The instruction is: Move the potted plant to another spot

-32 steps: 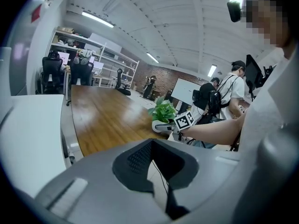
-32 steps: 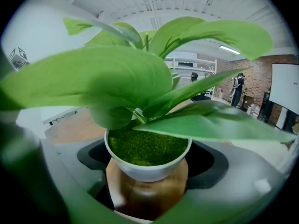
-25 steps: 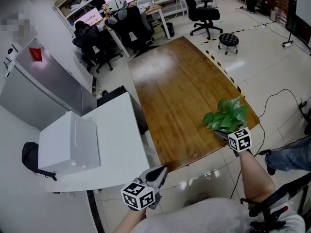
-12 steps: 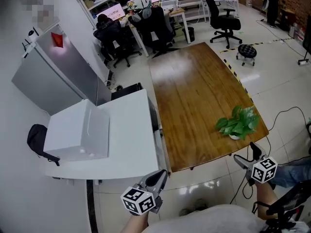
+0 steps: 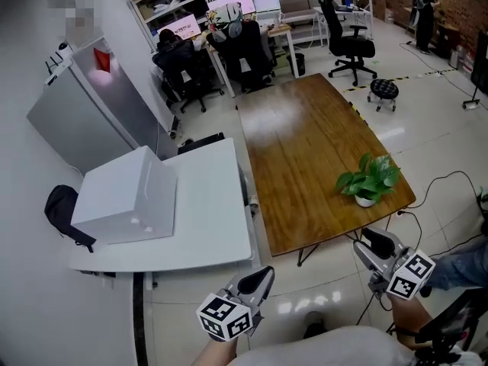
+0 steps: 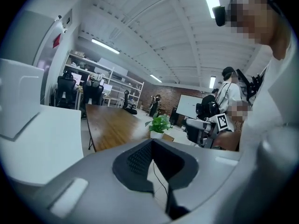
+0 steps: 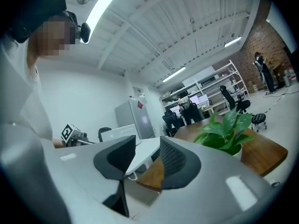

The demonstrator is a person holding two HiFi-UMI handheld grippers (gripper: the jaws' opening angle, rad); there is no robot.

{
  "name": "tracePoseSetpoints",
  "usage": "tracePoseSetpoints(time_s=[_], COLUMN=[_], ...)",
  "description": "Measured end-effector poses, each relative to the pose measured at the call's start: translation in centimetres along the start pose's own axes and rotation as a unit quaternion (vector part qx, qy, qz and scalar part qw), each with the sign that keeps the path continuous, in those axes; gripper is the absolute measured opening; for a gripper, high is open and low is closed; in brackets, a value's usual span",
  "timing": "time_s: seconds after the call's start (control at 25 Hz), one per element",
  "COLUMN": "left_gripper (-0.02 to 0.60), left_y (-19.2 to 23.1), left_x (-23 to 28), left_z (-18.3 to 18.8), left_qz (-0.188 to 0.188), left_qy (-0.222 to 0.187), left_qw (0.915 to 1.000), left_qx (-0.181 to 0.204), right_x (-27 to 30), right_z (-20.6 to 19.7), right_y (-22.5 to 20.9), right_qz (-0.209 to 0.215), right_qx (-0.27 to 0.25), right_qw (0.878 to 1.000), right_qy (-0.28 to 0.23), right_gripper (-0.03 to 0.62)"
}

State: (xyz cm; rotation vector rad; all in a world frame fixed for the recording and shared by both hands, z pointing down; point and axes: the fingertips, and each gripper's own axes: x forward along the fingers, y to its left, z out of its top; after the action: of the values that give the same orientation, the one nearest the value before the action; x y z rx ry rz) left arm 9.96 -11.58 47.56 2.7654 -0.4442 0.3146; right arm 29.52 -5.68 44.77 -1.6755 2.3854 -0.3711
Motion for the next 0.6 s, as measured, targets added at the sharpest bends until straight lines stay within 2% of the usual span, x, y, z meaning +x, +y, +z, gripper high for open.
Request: tracePoseSetpoints(time_s=[0.12, 0.32, 0.6], left_gripper=[-0.003, -0.003, -0.003], left_y=[-2.9, -7.9, -14.5], left_x=[-4.6, -13.6, -25.8], left_z=[-0.4, -2.7, -5.7], left_qz=[-0.004, -0.002, 0.003], left_qy=[-0.018, -0.039, -0.055], left_qw=[0.9998, 0.9991, 0.9977], left_qx=[0.011, 0.019, 0.039], right_x=[-2.0, -6.2, -11.8], right_z=[0.0, -2.5, -6.4], right_y=[5.3, 16.1, 29.9], right_qz=[0.014, 0.051, 0.094], right_qx=[-0.024, -0.036, -0.017], right_qw=[1.000, 0.998, 0.995], right_qy=[-0.003, 0.015, 0.037], right_gripper=[0.090, 0.006, 0.005])
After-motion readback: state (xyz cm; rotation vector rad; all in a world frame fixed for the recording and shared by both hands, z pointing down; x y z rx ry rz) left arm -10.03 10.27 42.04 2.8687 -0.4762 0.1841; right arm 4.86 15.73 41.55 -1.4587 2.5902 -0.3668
